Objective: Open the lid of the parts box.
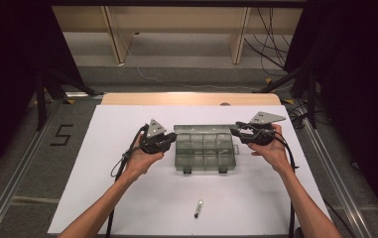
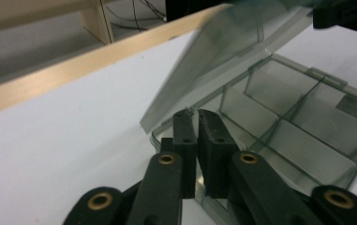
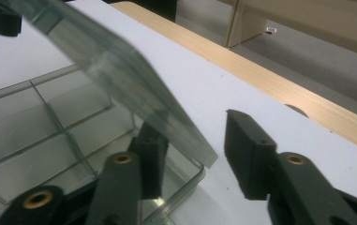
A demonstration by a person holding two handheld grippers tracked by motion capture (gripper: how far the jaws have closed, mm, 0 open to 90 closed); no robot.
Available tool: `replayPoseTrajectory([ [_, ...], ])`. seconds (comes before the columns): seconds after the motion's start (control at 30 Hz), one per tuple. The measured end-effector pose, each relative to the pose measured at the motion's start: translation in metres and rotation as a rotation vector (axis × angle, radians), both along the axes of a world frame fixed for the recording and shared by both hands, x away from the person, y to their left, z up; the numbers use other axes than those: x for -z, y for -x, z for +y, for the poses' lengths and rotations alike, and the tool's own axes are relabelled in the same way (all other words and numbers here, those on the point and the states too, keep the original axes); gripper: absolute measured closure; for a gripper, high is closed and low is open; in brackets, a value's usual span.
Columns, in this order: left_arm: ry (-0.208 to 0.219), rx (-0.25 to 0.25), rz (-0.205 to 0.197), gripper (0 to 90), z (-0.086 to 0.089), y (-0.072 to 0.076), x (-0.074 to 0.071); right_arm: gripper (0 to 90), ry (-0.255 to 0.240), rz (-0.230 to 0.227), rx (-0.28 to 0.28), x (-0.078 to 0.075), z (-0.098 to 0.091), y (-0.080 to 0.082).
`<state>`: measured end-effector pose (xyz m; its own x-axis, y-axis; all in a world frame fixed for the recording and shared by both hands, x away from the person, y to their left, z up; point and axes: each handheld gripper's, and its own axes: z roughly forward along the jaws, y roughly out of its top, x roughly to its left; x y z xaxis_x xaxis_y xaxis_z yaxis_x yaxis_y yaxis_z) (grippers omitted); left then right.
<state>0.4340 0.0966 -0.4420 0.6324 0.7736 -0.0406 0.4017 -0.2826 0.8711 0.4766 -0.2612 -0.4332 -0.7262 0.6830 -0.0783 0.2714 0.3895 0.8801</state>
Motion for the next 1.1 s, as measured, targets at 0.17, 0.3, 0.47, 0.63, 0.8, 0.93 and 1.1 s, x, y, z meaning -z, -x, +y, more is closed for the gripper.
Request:
replayPoseTrajectory([
  [0.17,-0.043,-0.006,0.094,56.9,-0.006,0.003,0.008,75.1,-0.008,-0.004,0.011,-0.002,0.001,0.002],
  [0.3,-0.076,-0.005,0.137,50.8,-0.011,0.004,0.015,78.1,-0.011,-0.003,0.029,-0.003,0.002,0.001],
  [0.47,-0.151,0.002,0.186,45.1,-0.011,0.003,0.020,80.5,-0.017,0.007,0.068,-0.006,0.005,-0.002],
  [0.63,-0.144,-0.003,0.197,51.1,-0.012,0.001,0.025,81.8,-0.028,0.015,0.101,-0.008,0.007,-0.008],
  [0.8,-0.142,-0.010,0.214,59.0,-0.013,0.001,0.028,82.7,-0.047,0.011,0.125,-0.007,0.007,-0.014],
  [0.93,-0.124,-0.025,0.233,63.9,-0.016,0.002,0.028,83.5,-0.047,0.031,0.144,-0.009,0.009,-0.018],
  [1.1,-0.112,-0.047,0.243,66.7,-0.018,0.003,0.028,84.3,-0.055,0.063,0.177,-0.010,0.013,-0.027],
])
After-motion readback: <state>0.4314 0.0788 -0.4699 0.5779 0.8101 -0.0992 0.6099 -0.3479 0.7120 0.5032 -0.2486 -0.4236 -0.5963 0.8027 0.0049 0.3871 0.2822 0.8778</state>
